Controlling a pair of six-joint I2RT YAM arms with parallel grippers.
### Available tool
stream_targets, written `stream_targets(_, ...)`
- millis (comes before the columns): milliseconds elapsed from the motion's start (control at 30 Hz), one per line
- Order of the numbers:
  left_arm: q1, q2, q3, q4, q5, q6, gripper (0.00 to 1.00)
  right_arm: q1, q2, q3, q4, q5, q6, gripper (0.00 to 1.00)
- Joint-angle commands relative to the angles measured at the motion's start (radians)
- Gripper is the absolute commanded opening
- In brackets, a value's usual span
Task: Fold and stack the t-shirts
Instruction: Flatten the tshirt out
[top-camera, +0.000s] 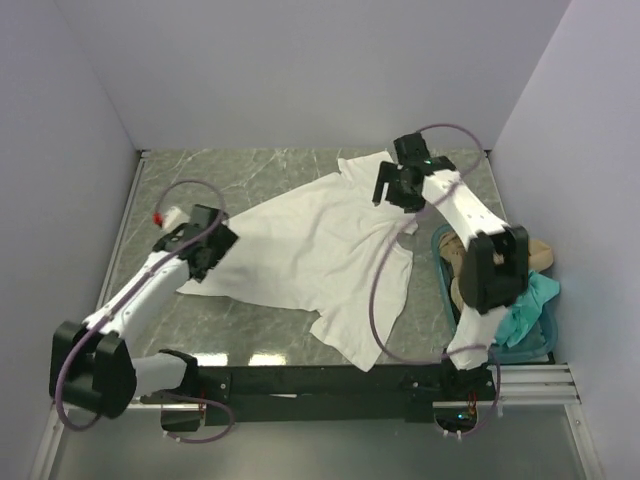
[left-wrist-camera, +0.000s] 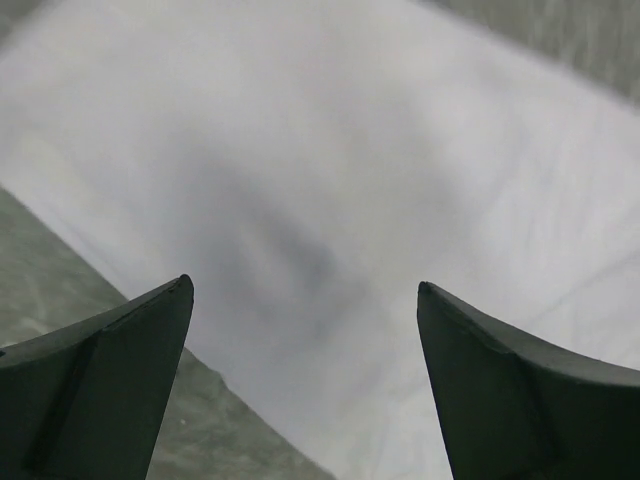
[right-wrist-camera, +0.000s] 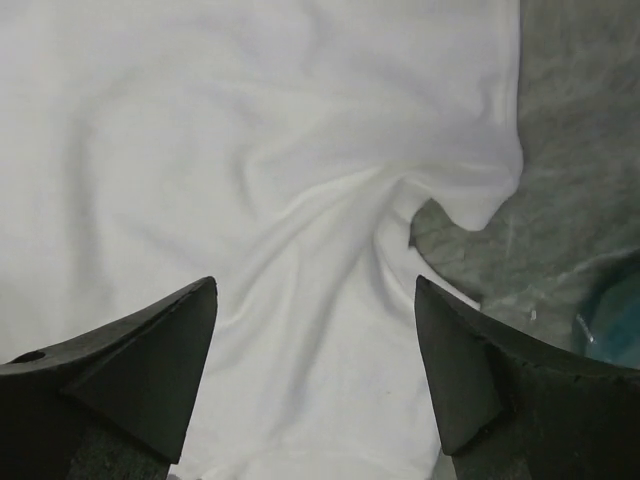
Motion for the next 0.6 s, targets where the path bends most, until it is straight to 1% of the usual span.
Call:
stream_targets(0, 0.223, -0.108, -0.073, -0.038, -0.042, -0.018, 1.0, 0.035, -0.336, -0.139, 0.071, 0.049, -0.007, 0.86)
stream_targets(33, 0.278, -0.119, -0.093, -0.024, -0.001, -0.011, 1.0, 0.044, -0.393, -0.194, 0.099, 0.049, -0.001, 0.86)
stream_targets(67, 0.322, -0.128, -0.113, -0.009, 0.008, 0.0, 0.99, 0.061, -0.453, -0.254, 0.154, 0.031, 0.011, 0.87)
stream_targets(100, 0.359, -0.131, -0.128, 0.008, 0.018, 0.005, 0.99, 0.064, -0.569, -0.372, 0.182, 0.014, 0.033, 0.87)
stream_targets(133, 0.419, -0.132, -0.145, 0.008, 0.019, 0.006, 0.99, 0.069, -0.629, -0.433, 0.212, -0.011, 0.042, 0.88)
stream_targets(167, 0.438, -0.127, -0.152, 0.01, 0.016, 0.006, 1.0, 0.076, -0.689, -0.495, 0.272, -0.026, 0.057, 0.88)
stream_targets(200, 0.457, -0.124, -0.156, 0.013, 0.021, 0.006, 0.99, 0.076, -0.796, -0.606, 0.303, -0.06, 0.079, 0.88)
stream_targets(233, 0.483, -0.112, -0.167, 0.024, 0.024, 0.008, 0.99, 0.078, -0.849, -0.662, 0.353, -0.078, 0.088, 0.89)
stream_targets(267, 0.494, -0.106, -0.176, 0.034, 0.036, 0.005, 0.99, 0.078, -0.896, -0.71, 0.372, -0.091, 0.099, 0.89)
stream_targets(300, 0.513, -0.089, -0.191, 0.068, 0.044, 0.008, 0.99, 0.082, -0.979, -0.792, 0.39, -0.103, 0.119, 0.9)
stream_targets(400, 0.537, -0.04, -0.205, 0.109, 0.071, 0.013, 0.99, 0.084, -1.093, -0.905, 0.434, -0.123, 0.121, 0.92)
stream_targets(433, 0.545, -0.024, -0.198, 0.119, 0.071, 0.014, 0.95, 0.082, -1.104, -0.917, 0.426, -0.122, 0.12, 0.92)
stream_targets(500, 0.545, 0.017, -0.185, 0.122, 0.07, 0.017, 0.91, 0.084, -1.122, -0.937, 0.411, -0.122, 0.111, 0.92)
stream_targets(567, 0.547, 0.04, -0.185, 0.149, 0.079, 0.031, 0.81, 0.082, -1.125, -0.948, 0.406, -0.122, 0.107, 0.92)
